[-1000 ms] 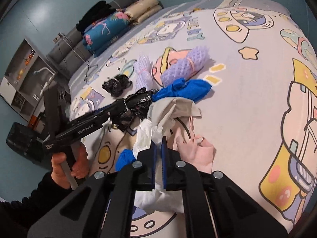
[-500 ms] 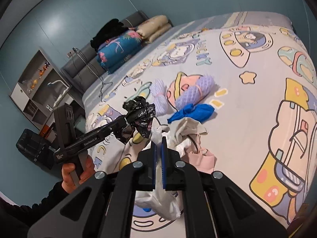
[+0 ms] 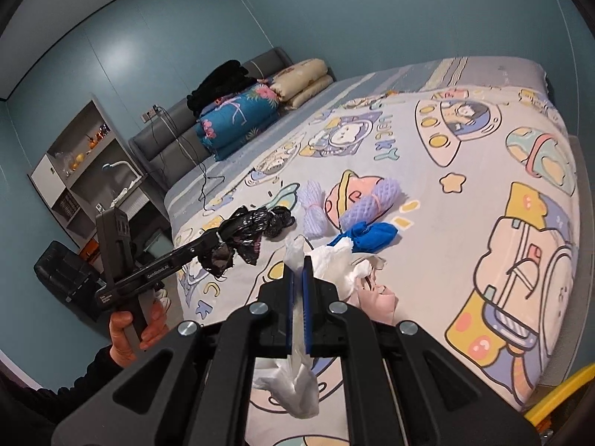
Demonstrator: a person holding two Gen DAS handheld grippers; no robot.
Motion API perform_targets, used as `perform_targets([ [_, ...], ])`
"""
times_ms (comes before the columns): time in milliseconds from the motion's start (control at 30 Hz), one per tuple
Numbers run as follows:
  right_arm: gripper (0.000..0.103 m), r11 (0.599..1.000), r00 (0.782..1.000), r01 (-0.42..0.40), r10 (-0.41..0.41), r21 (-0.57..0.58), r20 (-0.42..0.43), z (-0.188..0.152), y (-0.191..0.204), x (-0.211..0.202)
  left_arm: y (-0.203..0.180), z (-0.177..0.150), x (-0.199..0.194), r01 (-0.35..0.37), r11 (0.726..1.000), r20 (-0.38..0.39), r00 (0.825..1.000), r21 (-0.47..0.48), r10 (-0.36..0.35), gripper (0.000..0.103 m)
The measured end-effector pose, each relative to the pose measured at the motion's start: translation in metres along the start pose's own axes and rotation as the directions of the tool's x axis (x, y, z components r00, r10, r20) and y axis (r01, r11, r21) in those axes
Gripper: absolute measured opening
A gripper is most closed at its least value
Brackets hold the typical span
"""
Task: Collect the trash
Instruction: 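Carry black bag and tissue to the yellow bin and release both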
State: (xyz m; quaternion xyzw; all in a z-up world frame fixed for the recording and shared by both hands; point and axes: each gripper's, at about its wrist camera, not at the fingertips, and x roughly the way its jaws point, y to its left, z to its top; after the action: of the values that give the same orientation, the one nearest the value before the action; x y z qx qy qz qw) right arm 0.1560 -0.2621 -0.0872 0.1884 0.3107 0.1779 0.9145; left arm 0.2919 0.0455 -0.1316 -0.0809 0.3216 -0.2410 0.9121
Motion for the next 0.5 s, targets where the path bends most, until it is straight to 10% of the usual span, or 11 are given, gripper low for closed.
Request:
perform_targets([
  [500, 0.003, 0.998, 0.990, 0.053, -0.048, -0.031, 0.136, -0.003, 0.000, -0.083, -0.055, 0.000, -0.057, 0.005, 0.999, 0.080, 0.997, 0.052, -0.009, 0.039],
])
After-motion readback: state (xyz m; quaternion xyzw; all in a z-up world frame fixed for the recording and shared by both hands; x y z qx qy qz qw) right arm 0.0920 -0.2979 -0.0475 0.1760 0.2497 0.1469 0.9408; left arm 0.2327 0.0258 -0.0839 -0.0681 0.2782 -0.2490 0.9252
